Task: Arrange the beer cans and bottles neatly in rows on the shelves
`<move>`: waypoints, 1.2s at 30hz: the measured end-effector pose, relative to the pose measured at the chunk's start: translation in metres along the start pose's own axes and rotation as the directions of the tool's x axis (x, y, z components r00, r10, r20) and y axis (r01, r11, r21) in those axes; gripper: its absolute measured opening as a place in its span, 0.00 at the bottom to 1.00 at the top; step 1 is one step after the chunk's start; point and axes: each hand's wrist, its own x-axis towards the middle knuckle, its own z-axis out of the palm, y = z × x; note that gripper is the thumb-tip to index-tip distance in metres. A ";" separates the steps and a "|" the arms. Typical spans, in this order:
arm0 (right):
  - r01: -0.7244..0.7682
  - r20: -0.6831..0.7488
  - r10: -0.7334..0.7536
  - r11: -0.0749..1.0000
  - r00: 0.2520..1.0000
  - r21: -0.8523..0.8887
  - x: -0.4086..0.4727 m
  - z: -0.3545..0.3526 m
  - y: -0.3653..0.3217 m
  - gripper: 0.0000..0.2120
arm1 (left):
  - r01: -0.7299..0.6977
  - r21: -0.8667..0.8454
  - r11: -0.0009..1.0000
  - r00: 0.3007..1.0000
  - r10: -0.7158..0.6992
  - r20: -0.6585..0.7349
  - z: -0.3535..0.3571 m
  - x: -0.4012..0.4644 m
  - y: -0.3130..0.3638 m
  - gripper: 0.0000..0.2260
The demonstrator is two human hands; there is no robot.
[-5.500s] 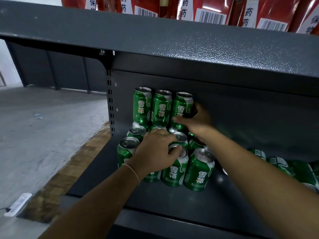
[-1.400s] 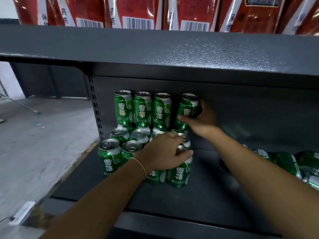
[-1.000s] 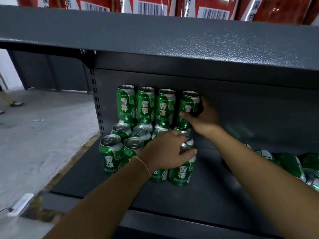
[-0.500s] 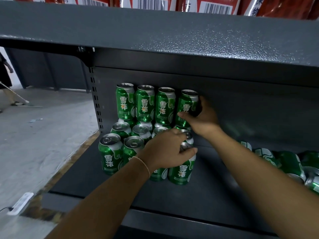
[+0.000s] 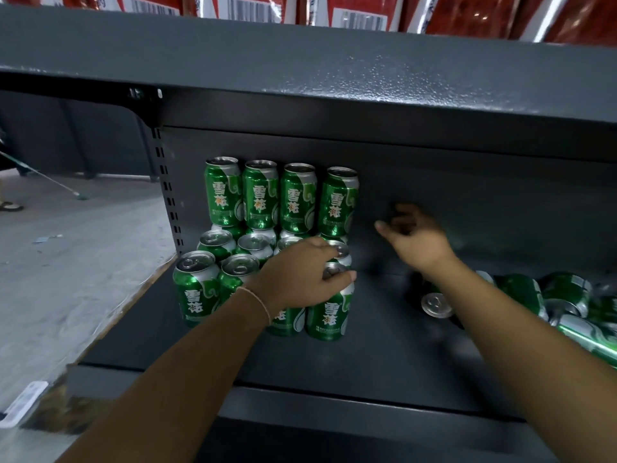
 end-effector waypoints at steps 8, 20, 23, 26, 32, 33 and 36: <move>-0.056 0.043 0.086 0.883 0.995 -0.466 -0.003 -0.079 0.044 0.16 | -0.011 0.035 0.999 0.997 0.009 0.073 -0.017 0.028 0.030 0.21; -0.097 0.146 0.231 0.787 0.962 -0.609 -0.006 -0.075 0.079 0.16 | -0.100 0.098 0.990 0.977 0.079 0.199 0.046 0.032 0.119 0.13; -0.090 0.169 0.229 0.806 0.959 -0.585 -0.004 -0.070 0.077 0.21 | -0.077 0.154 0.985 0.983 0.049 0.179 0.050 0.030 0.120 0.11; -0.080 0.188 0.224 0.818 0.956 -0.570 -0.004 -0.065 0.072 0.29 | -0.058 0.168 0.984 0.989 0.033 0.146 0.046 0.031 0.118 0.11; -0.025 0.265 0.207 0.829 0.942 -0.558 -0.004 -0.050 0.063 0.30 | -0.023 0.180 0.983 0.991 -0.001 0.131 0.043 0.024 0.116 0.11; -0.001 0.292 0.193 0.836 0.937 -0.548 -0.003 -0.046 0.063 0.29 | -0.012 0.183 0.983 0.992 -0.012 0.129 0.044 0.022 0.117 0.10; 0.184 0.428 0.119 0.777 0.896 -0.602 0.001 -0.037 0.064 0.18 | 0.002 0.198 0.980 0.990 -0.029 0.135 0.046 0.014 0.116 0.10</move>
